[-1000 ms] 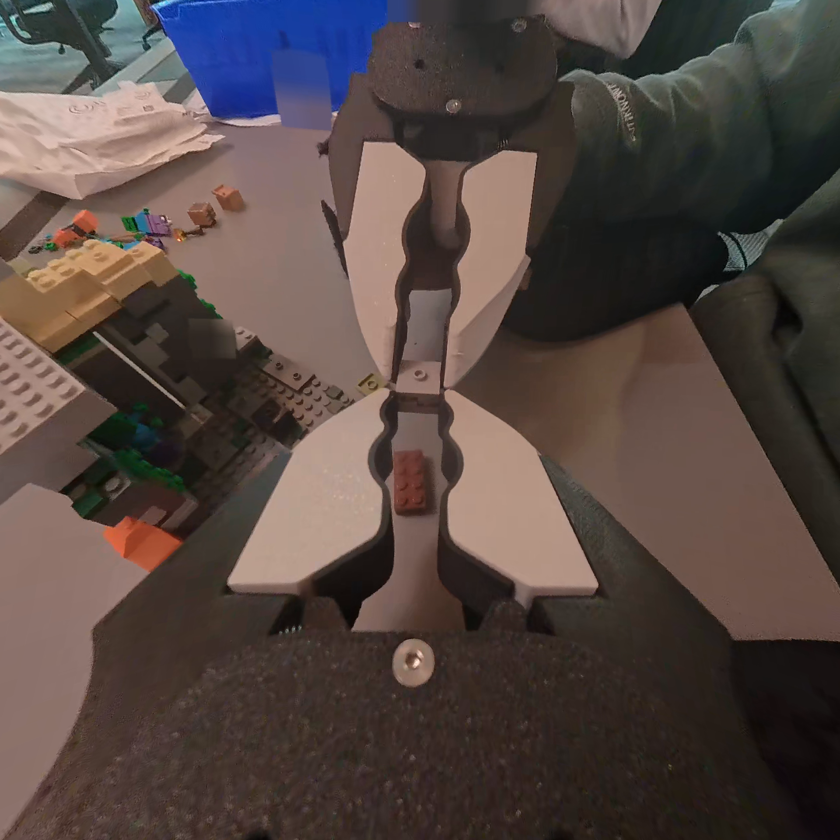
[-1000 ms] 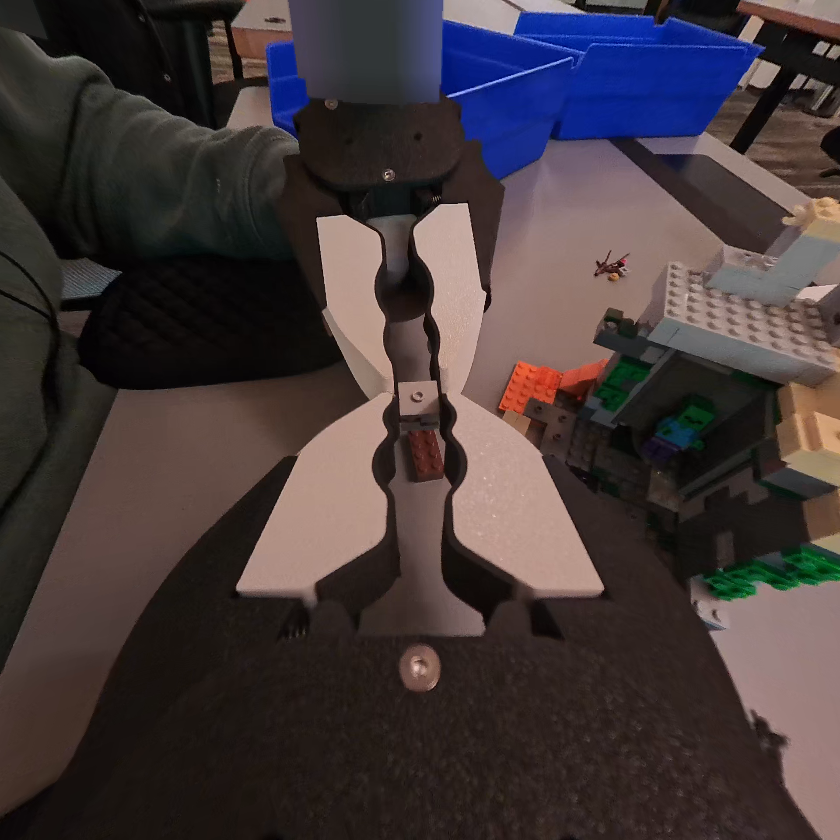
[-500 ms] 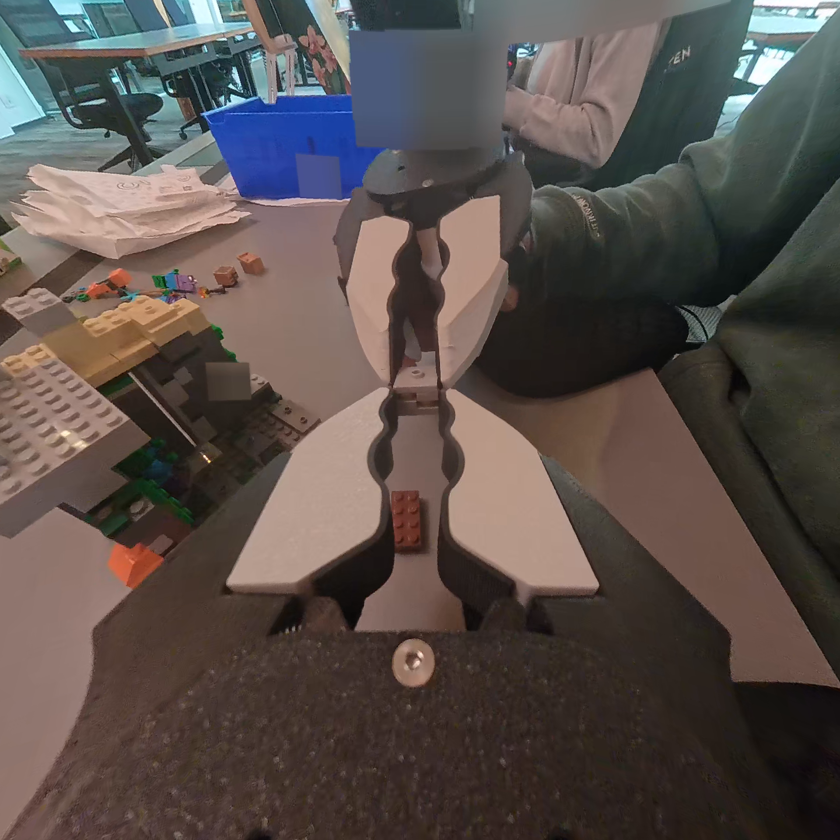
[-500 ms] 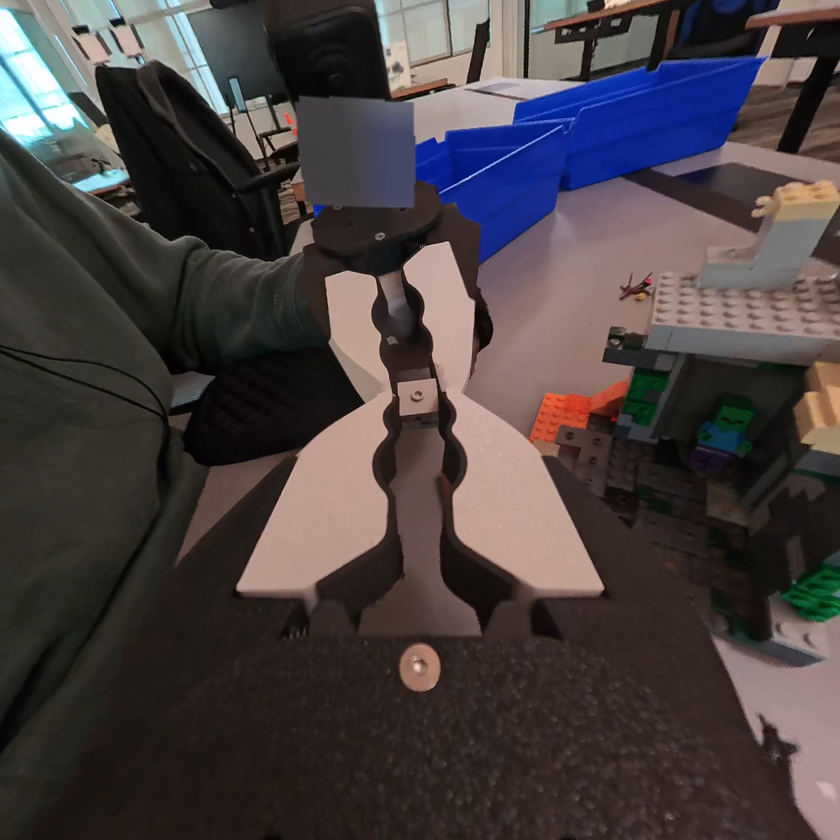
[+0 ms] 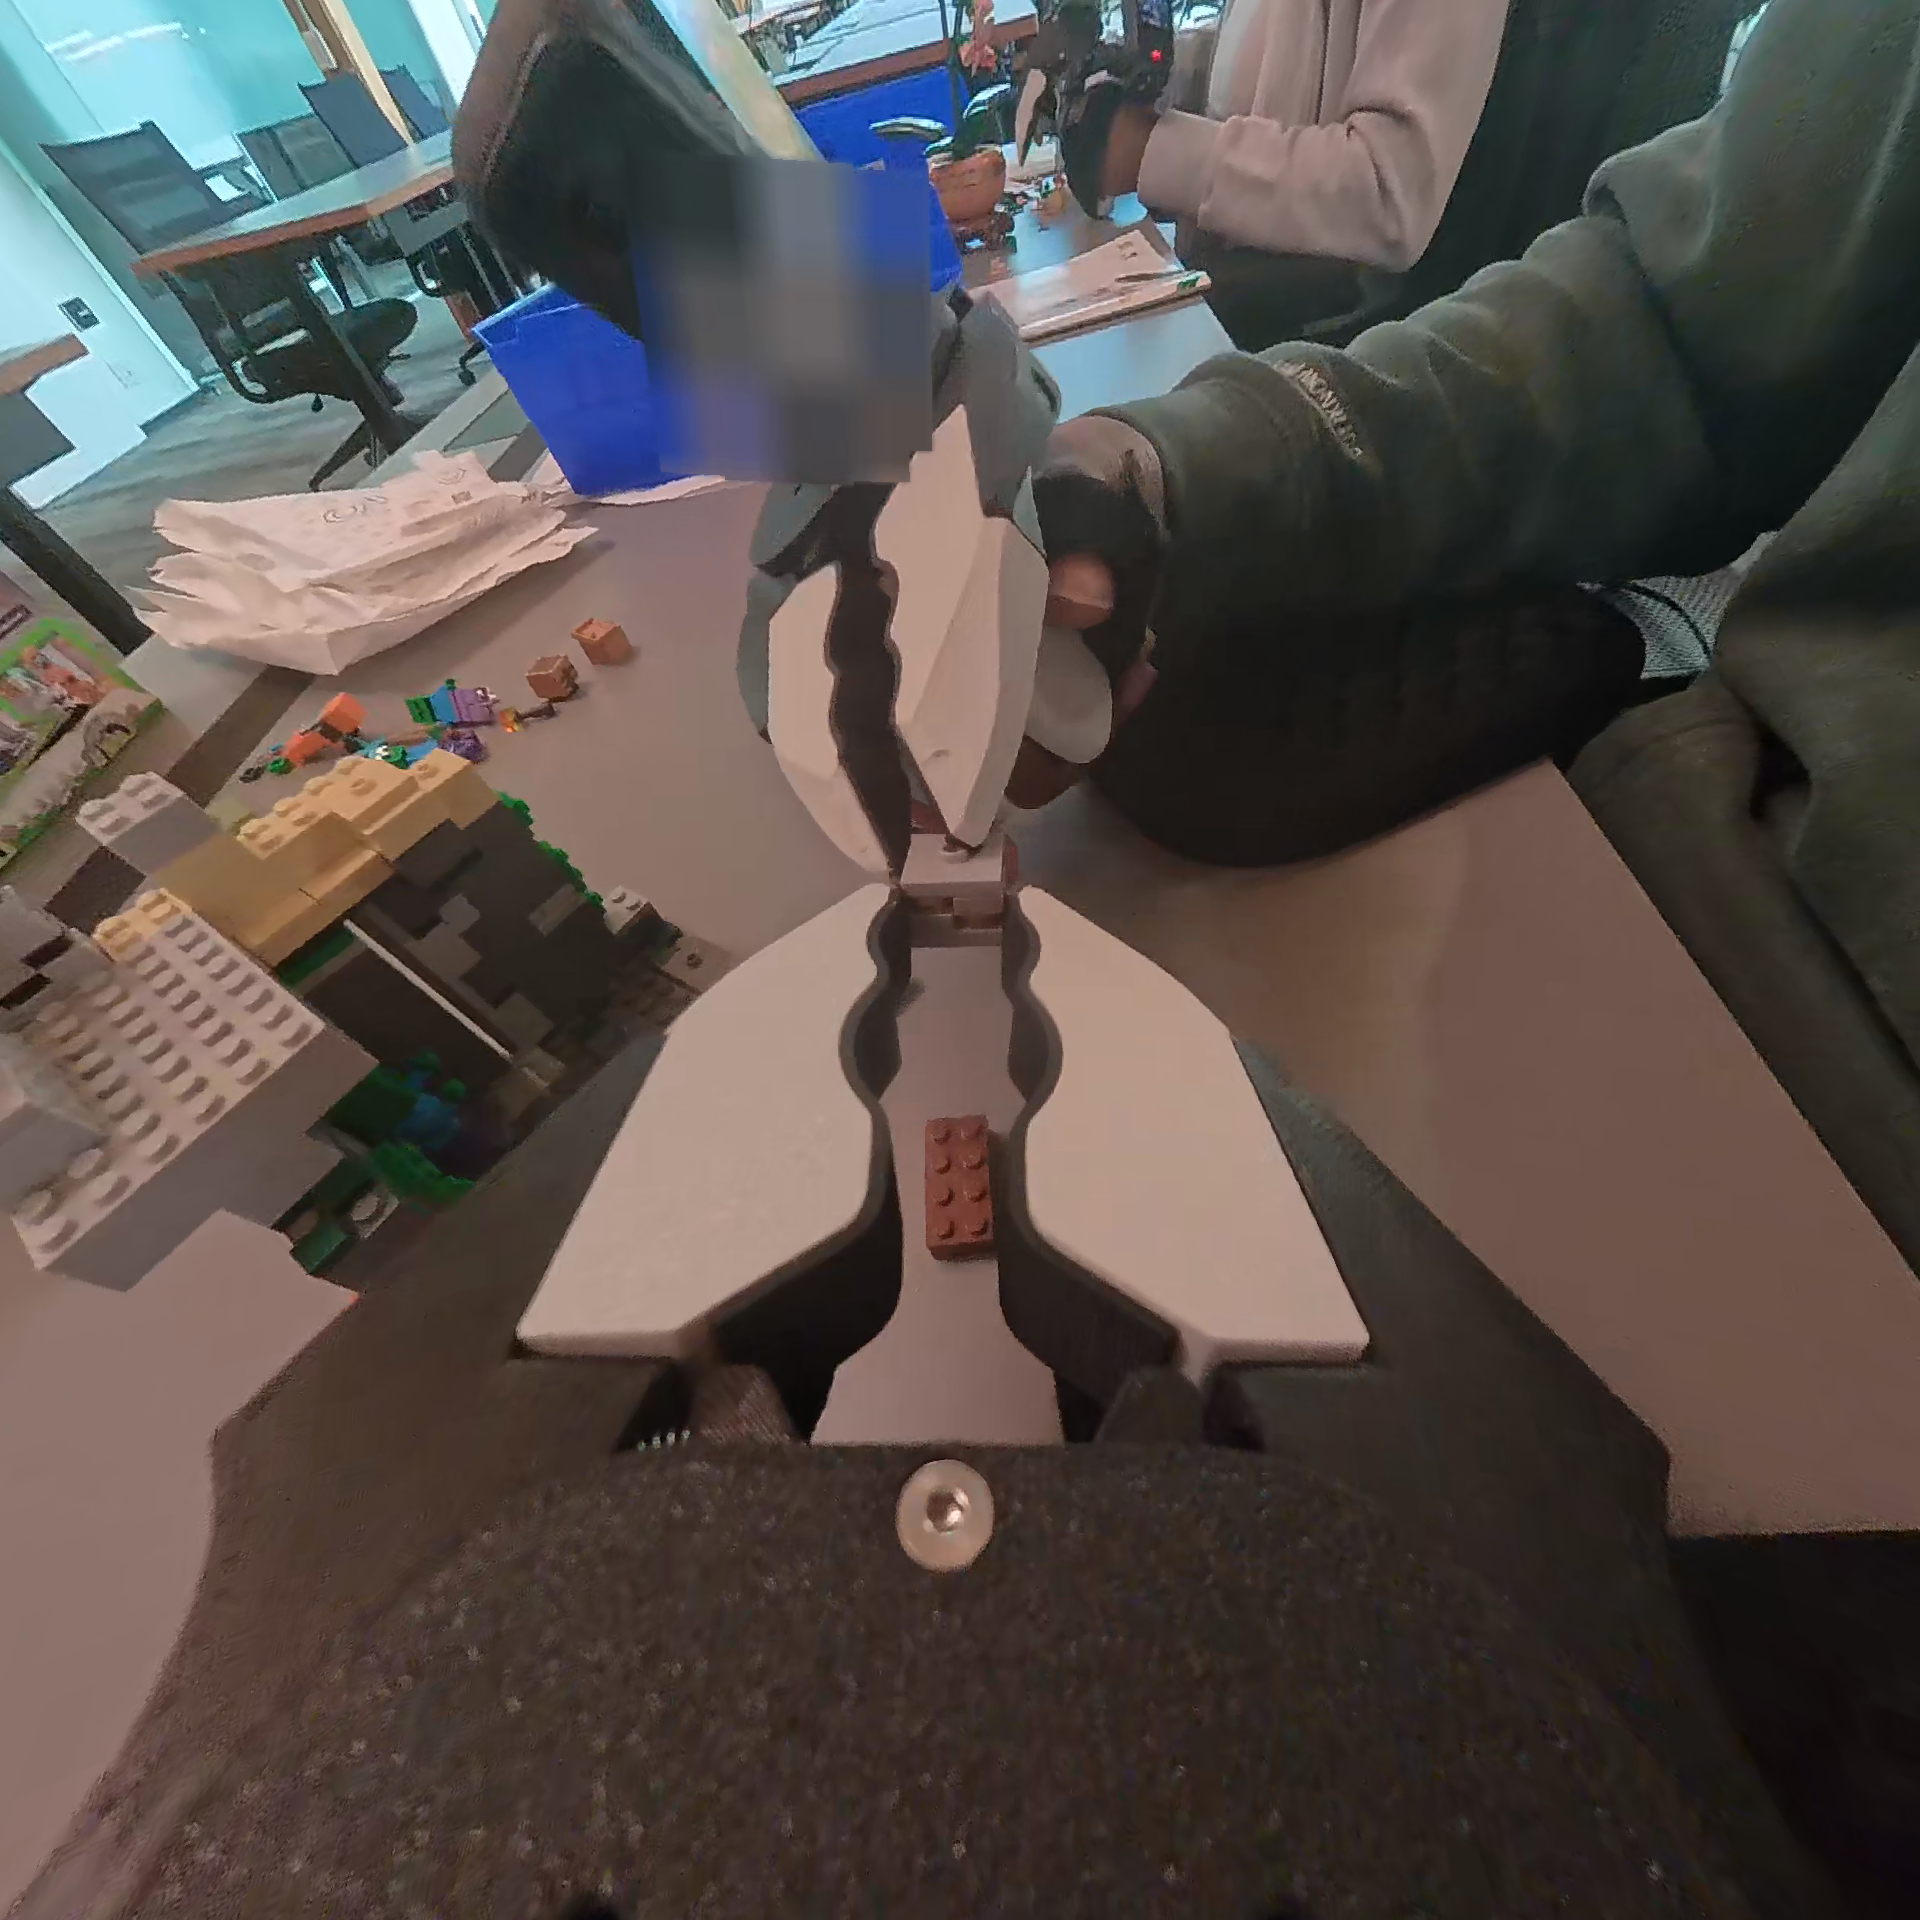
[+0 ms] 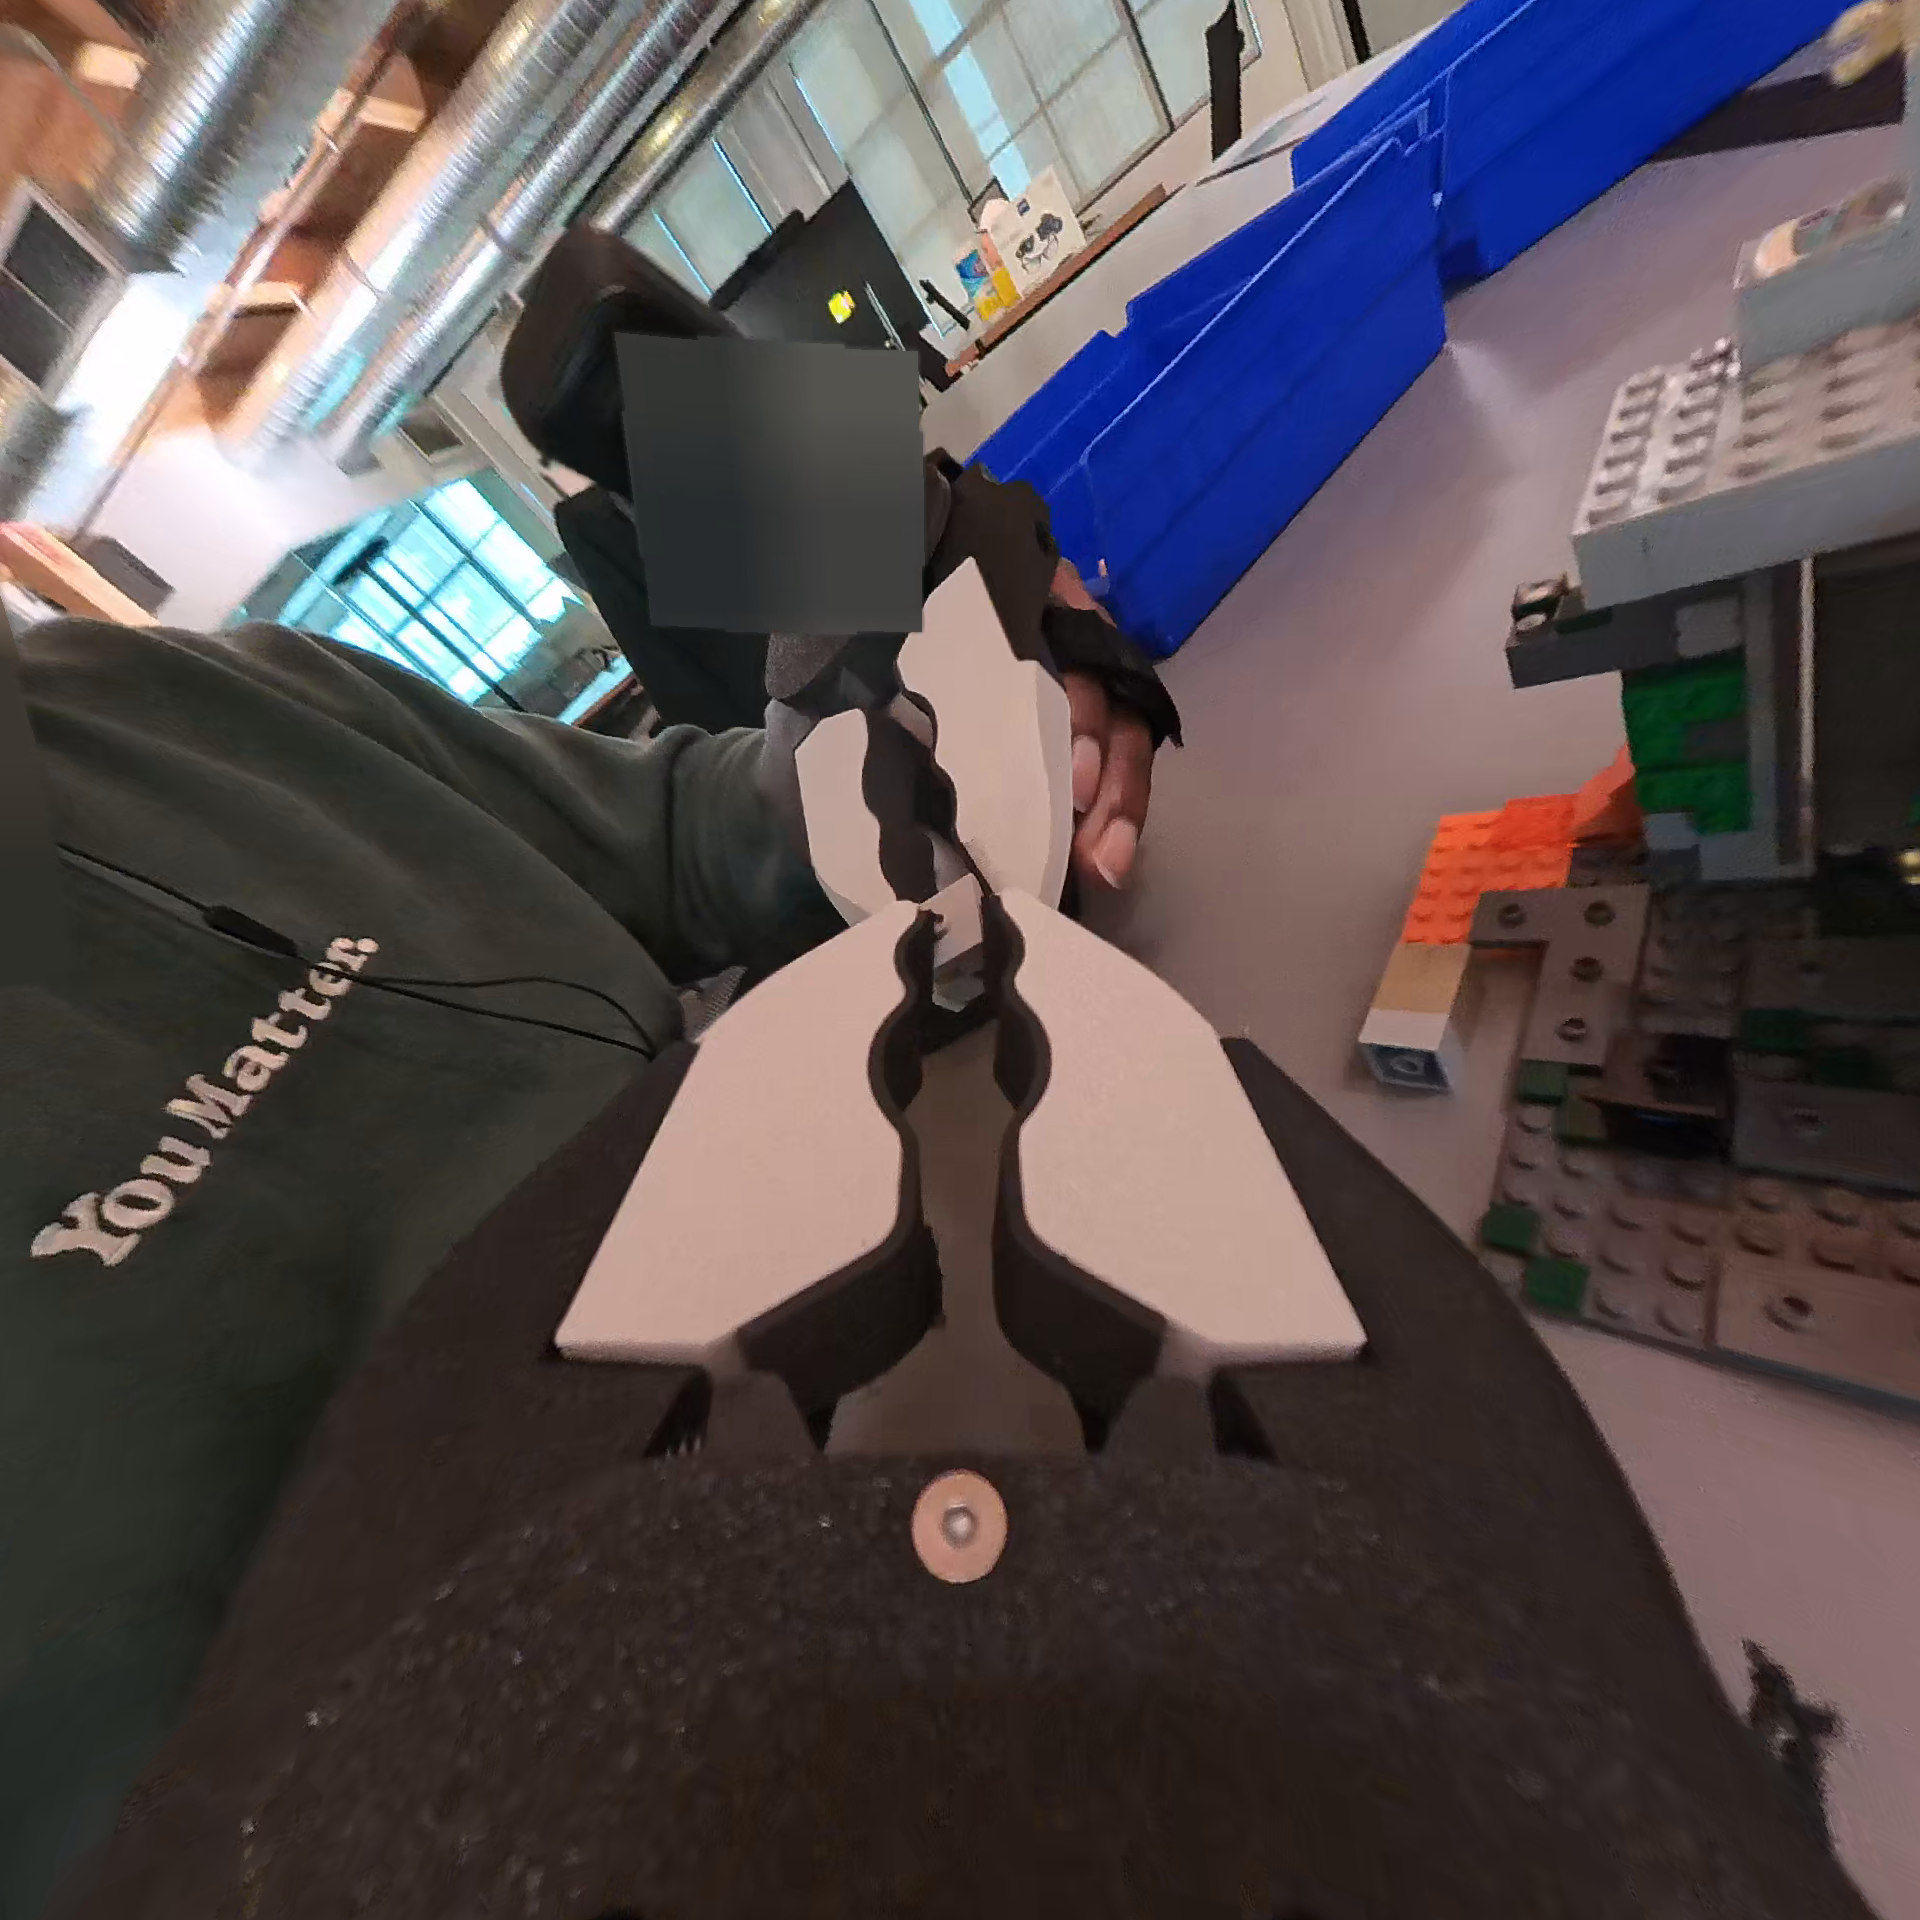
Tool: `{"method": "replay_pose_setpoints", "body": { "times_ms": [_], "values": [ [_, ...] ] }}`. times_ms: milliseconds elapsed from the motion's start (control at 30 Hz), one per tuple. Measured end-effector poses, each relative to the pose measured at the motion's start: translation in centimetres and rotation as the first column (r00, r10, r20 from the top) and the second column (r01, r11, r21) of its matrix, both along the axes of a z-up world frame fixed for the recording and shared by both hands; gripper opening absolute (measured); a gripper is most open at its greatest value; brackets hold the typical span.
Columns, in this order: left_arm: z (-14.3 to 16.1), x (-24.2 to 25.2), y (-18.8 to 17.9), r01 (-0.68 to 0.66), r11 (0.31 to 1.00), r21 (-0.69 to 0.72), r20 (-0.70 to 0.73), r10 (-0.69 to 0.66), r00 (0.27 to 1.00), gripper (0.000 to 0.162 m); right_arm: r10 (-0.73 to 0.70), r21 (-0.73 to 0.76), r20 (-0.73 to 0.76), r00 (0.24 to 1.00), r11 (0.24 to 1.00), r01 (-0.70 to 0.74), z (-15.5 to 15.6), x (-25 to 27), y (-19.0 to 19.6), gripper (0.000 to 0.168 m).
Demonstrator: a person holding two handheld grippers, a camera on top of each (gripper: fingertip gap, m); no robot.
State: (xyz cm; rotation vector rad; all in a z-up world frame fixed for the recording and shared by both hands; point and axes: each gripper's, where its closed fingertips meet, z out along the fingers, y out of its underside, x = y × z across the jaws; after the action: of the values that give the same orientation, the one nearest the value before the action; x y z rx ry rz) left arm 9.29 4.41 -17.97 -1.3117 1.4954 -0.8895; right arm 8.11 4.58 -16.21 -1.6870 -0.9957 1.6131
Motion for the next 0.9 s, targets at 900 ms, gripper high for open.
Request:
{"method": "replay_pose_setpoints", "body": {
  "times_ms": [900],
  "values": [
    [-1.2, -1.1, -2.1, 0.138, 0.823, -0.551, -0.025, -0.181, 0.983, 0.017, -0.24, 0.88, 0.261, 0.935, 0.458, -0.128, -1.2, -1.1, -2.0, 0.0]
  ]
}}
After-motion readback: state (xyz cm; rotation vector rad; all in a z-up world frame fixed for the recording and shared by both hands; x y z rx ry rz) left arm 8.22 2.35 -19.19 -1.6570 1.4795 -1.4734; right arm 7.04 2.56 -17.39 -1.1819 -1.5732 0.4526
